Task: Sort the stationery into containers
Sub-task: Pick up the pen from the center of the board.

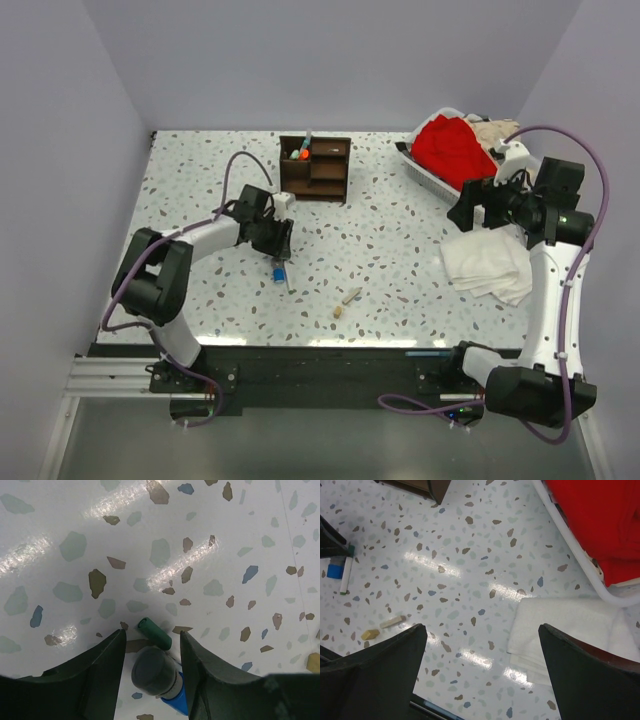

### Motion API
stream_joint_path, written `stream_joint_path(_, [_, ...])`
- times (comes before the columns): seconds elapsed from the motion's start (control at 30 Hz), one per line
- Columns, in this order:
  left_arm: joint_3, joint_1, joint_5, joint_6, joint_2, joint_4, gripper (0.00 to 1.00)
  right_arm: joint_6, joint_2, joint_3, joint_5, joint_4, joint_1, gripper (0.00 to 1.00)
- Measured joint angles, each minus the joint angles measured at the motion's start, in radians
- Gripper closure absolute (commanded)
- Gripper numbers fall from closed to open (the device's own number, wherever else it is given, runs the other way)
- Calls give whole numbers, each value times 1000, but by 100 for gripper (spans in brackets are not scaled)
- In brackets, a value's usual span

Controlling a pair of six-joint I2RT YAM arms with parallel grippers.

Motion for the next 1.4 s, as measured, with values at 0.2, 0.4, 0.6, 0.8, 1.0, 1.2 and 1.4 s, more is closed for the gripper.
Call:
stream_joint_path(0.2, [0, -10, 15, 0, 19, 3, 58, -1, -1, -18, 1, 2, 0, 1])
stream_joint_path(0.4, [30, -71, 21, 2, 50, 17, 62, -6, -1, -29, 2, 2, 0, 1])
stream_joint_path(0.6, [69, -140, 23, 2, 90, 32, 66, -22, -1, -29, 2, 2, 0, 1])
stream_joint_path(0.8, [67, -167, -9, 11, 84, 31, 61, -48, -14, -29, 5, 0, 0, 1])
stream_joint_path(1.0, [44, -186, -64, 45, 58, 17, 57, -59, -27, -45, 5, 0, 0, 1])
stream_joint_path(1.2, [39, -195, -116, 93, 52, 8, 73, -58, -27, -51, 4, 2, 0, 1])
stream_joint_path(1.4, [66, -196, -145, 154, 71, -14, 100, -57, -27, -55, 5, 5, 0, 1])
